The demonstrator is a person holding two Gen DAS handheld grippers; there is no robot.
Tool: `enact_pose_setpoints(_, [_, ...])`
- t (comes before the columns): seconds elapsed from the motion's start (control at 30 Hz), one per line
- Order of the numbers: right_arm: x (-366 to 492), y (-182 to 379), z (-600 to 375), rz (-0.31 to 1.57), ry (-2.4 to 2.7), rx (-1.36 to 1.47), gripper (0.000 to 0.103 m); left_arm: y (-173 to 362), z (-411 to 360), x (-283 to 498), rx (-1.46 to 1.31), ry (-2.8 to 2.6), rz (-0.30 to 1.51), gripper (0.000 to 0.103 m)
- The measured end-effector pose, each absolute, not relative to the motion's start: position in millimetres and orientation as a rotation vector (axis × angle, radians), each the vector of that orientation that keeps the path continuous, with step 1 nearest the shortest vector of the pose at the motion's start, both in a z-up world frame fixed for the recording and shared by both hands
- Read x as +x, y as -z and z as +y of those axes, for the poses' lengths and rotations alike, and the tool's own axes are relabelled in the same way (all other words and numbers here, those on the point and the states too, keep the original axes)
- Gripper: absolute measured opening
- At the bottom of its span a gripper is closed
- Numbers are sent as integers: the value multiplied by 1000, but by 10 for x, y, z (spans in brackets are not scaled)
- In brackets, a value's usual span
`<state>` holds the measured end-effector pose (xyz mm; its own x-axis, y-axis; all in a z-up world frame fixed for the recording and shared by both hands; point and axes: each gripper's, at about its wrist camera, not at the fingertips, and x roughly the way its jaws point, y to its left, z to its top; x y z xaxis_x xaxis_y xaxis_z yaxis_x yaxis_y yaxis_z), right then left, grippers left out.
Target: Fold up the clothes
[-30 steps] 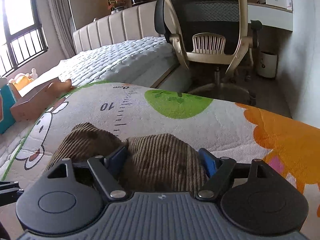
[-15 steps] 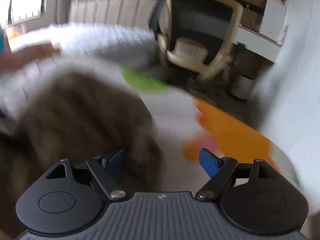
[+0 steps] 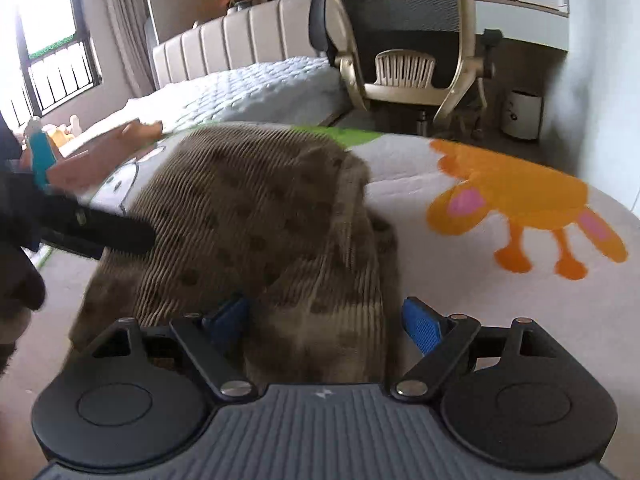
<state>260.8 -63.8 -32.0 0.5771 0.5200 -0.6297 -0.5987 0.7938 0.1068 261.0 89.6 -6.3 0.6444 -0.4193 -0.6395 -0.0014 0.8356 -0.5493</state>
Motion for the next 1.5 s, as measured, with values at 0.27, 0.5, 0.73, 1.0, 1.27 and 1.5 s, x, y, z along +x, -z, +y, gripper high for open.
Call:
enact_pose_setpoints(0.27, [2600,243,59,676,-836,-147,81,34,1218,2568,-604,234,798,103])
enact_pose_setpoints(0.5, [2578,179,1067,600,-917,-258,81,-116,1943,2357,-594,66,731,103])
enact_pose_setpoints(0.73, [2620,211,800,634,-776,-285,81,-154,2333,2125,-547,-77,703,103])
enact_pose_setpoints(1.0, [2732,-75,398,645,-713,-269,82,-196,2105,2243,-235,-228,738,103])
enact_pose_setpoints(1.27, [3222,-330,1128,565,-718,-289,81,-180,1960,2301,-144,-249,770,103])
enact_pose_setpoints(1.5, [3448,-39,1634,607,-687,-347,85,-200,1932,2210,-145,-231,766,103])
